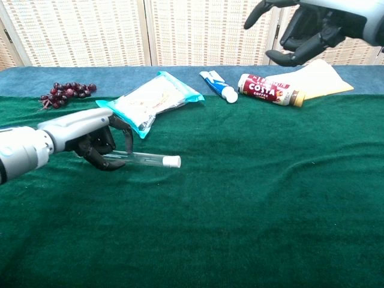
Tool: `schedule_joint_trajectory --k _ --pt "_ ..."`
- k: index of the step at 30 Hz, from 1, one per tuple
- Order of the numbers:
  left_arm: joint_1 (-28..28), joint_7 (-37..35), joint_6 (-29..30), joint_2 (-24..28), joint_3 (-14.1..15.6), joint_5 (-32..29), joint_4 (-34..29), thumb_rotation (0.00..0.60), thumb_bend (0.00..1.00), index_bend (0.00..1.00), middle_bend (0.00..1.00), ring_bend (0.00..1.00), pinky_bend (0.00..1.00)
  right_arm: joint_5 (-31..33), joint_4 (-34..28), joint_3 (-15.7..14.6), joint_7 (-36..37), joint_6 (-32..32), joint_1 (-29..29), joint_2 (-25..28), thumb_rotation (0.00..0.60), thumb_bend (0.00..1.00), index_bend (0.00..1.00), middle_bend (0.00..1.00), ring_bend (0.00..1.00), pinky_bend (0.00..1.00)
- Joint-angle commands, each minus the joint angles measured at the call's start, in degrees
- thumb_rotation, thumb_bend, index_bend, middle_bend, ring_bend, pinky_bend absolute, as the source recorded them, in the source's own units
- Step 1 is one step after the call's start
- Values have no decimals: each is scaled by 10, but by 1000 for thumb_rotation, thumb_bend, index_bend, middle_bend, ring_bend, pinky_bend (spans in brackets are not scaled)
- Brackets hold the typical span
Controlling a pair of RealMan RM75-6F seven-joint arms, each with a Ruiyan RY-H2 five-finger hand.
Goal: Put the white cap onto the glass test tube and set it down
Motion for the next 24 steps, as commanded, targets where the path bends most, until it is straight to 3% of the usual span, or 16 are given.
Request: schedule_joint_trajectory --k 1,11,16,19,22,24 --pt "-4 10 -2 -7 -1 -9 5 600 471 538 1000 923 933 -1 1 0 3 1 -2 2 600 491 248 1000 1000 1000" --pt "-6 63 -4 -13 0 -64 -4 600 462 312 1000 905 933 8 40 -10 49 13 -41 15 600 489 247 1000 1000 1000" --pt "17 41 27 32 0 -49 -46 600 447 244 986 854 932 7 53 -23 47 16 -63 40 600 489 247 1000 1000 1000" --pt "45 12 68 77 -2 -22 -73 600 440 241 914 785 912 0 50 -33 45 24 -81 69 600 489 257 1000 1000 1000" --pt "79 -20 120 121 4 16 -83 600 440 258 827 692 813 -18 46 -47 48 37 -104 99 600 489 301 908 984 985" --pt "103 -28 157 147 12 41 -74 600 441 263 726 587 674 -36 51 -57 60 50 -121 114 600 488 311 789 899 905"
